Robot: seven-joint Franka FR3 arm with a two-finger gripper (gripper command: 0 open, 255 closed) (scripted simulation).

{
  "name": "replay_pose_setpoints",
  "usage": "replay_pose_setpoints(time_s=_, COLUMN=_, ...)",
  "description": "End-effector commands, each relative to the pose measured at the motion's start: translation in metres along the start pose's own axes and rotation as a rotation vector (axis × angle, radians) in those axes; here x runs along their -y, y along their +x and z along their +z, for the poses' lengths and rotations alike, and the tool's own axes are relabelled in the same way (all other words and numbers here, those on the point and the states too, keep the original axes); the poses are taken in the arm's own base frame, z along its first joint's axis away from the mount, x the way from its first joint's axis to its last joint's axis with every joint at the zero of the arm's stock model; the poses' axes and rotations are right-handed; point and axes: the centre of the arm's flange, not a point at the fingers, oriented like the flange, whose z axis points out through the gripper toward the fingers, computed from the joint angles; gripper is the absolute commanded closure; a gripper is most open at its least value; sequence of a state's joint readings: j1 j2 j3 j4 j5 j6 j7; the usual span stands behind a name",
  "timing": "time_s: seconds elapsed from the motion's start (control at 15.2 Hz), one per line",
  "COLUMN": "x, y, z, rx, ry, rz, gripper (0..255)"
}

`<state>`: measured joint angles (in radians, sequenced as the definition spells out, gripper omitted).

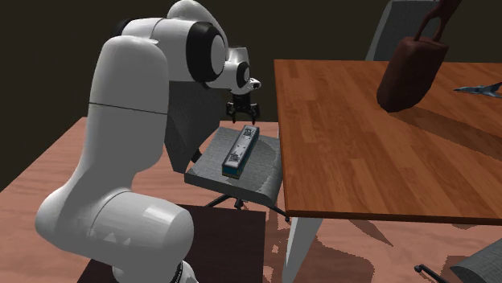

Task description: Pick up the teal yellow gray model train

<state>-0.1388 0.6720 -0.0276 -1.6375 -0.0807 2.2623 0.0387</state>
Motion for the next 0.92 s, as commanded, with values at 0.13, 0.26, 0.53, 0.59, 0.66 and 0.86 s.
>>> replay_pose_setpoints(time_s=0.13, x=-0.009, y=0.037, z=0.036, rx=0.012, ry=0.005, rz=0.007, gripper=0)
replay_pose_setpoints(time_s=0.26, x=-0.008, y=0.037, z=0.047, rx=0.012, ry=0.005, rz=0.007, gripper=0)
replay_pose_setpoints(time_s=0.53, x=-0.006, y=0.038, z=0.068, rx=0.012, ry=0.005, rz=0.007, gripper=0)
replay_pose_setpoints(time_s=0.59, x=-0.006, y=0.038, z=0.073, rx=0.012, ry=0.005, rz=0.007, gripper=0)
replay_pose_setpoints(time_s=0.66, x=-0.006, y=0.038, z=0.076, rx=0.012, ry=0.005, rz=0.007, gripper=0)
replay_pose_setpoints(time_s=0.86, x=-0.005, y=0.039, z=0.075, rx=0.012, ry=0.005, rz=0.007, gripper=255)
